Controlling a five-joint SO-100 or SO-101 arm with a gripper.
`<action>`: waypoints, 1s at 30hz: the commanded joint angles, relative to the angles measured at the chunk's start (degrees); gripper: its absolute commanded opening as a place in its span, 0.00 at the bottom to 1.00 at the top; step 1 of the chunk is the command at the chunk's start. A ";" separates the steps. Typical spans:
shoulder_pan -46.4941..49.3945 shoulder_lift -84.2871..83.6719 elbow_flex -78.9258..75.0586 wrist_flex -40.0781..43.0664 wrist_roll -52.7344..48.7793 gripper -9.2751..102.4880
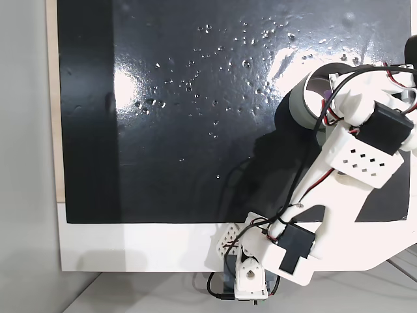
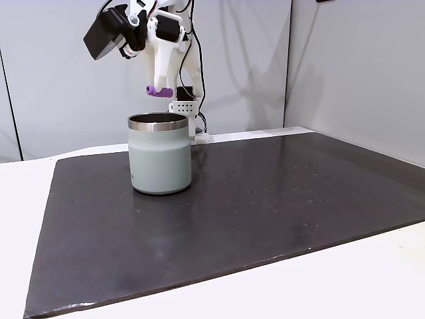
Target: Grasp a pengrip and put it in the cup.
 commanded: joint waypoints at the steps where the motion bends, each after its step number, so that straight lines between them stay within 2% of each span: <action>1: 0.97 5.27 0.44 -1.76 -0.70 0.12; 7: 1.32 8.35 4.39 -3.87 -0.70 0.28; 10: 1.41 9.67 6.86 -5.27 -0.88 0.32; 30: 2.29 12.22 11.69 -6.59 -2.64 0.31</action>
